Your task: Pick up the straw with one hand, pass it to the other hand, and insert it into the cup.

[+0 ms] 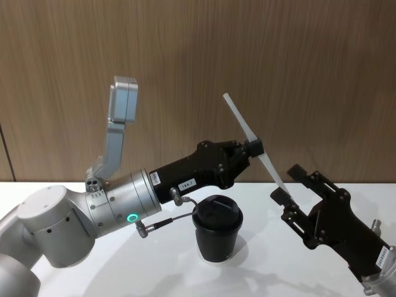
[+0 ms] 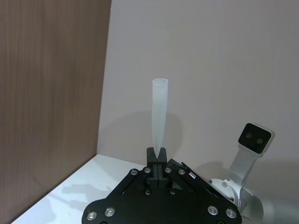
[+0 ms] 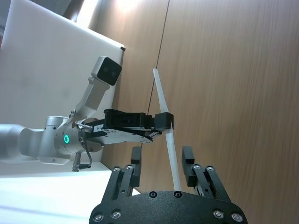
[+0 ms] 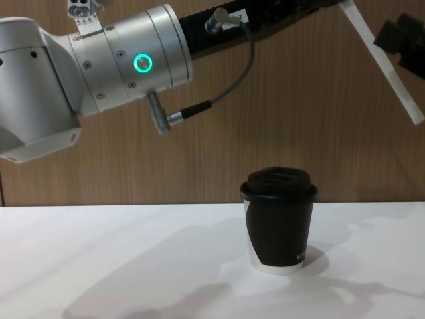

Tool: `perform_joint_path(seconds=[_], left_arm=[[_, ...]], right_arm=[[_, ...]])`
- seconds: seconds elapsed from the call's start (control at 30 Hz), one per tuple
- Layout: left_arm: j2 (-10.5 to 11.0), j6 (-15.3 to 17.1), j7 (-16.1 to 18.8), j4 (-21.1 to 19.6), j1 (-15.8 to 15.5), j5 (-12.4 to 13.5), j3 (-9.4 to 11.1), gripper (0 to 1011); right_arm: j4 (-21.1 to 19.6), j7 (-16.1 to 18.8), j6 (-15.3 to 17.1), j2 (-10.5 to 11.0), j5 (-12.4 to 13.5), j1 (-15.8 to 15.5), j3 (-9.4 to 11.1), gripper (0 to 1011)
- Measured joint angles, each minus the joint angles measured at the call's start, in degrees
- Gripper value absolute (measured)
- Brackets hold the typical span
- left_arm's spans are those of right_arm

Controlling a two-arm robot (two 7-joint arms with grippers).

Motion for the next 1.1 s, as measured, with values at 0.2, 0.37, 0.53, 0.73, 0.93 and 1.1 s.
perform_joint_path(seconds=[0.2, 0.37, 0.53, 0.73, 0.93, 1.1], left_arm=[[0.0, -0.1, 0.3, 0.0, 0.0, 0.1, 0.1, 0], [0.5, -0.5, 2.0, -0.4, -0.2, 1.5, 0.4, 0], [1.1, -1.1, 4.9, -1.1, -0.3, 3.8, 0.9, 0], [1.9, -1.7, 8.8, -2.2, -0.3, 7.2, 1.3, 0], [2.8, -1.8, 12.6, -3.5, -0.2, 10.6, 1.7, 0], [3.9, -0.8, 15.5, -5.2, -0.1, 13.5, 2.1, 0]], right_arm=[[0.0, 0.0, 0.0, 0.0, 0.0, 0.0, 0.0, 701], [0.0, 0.0, 0.0, 0.0, 0.0, 0.0, 0.0, 848], [0.0, 0.0, 0.0, 0.0, 0.0, 0.0, 0.0, 978], [0.0, 0.0, 0.0, 0.0, 0.0, 0.0, 0.0, 1001], [0.0, 0.0, 0.0, 0.0, 0.0, 0.0, 0.0, 1001], [0.0, 0.0, 0.0, 0.0, 0.0, 0.0, 0.0, 1001]])
